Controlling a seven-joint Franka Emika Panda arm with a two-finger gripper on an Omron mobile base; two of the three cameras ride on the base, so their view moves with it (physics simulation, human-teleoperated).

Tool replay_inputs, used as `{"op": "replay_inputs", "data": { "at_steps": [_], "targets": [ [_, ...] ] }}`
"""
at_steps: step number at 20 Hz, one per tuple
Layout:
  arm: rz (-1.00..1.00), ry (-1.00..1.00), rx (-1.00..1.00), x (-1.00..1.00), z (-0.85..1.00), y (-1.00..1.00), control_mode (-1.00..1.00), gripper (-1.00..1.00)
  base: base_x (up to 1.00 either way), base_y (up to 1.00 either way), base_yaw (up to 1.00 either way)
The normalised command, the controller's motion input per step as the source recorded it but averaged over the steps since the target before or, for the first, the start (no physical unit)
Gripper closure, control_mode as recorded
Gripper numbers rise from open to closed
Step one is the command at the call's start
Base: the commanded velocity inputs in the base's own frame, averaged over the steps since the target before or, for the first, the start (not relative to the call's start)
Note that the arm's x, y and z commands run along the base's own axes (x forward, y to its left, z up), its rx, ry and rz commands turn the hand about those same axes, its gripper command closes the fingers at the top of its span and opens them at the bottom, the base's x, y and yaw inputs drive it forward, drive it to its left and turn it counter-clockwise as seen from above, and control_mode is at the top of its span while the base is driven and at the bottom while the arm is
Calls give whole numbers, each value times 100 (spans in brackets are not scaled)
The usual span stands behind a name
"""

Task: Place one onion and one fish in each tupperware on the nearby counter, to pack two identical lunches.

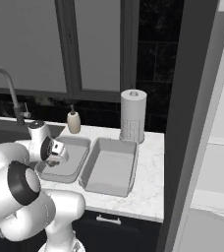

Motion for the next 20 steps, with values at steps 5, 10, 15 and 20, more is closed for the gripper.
{"op": "replay_inputs", "data": {
  "at_steps": [5, 10, 15, 20],
  "targets": [
    [5, 0, 0, 5, -21, 0, -100, 100, 0, 0, 0],
    [4, 0, 0, 25, -17, 0, -100, 100, 0, 0, 0],
    [1, -2, 0, 31, -4, -1, -100, 100, 0, 0, 0],
    [0, -1, 0, 7, -15, 0, -100, -100, 0, 0, 0]
  ]
}}
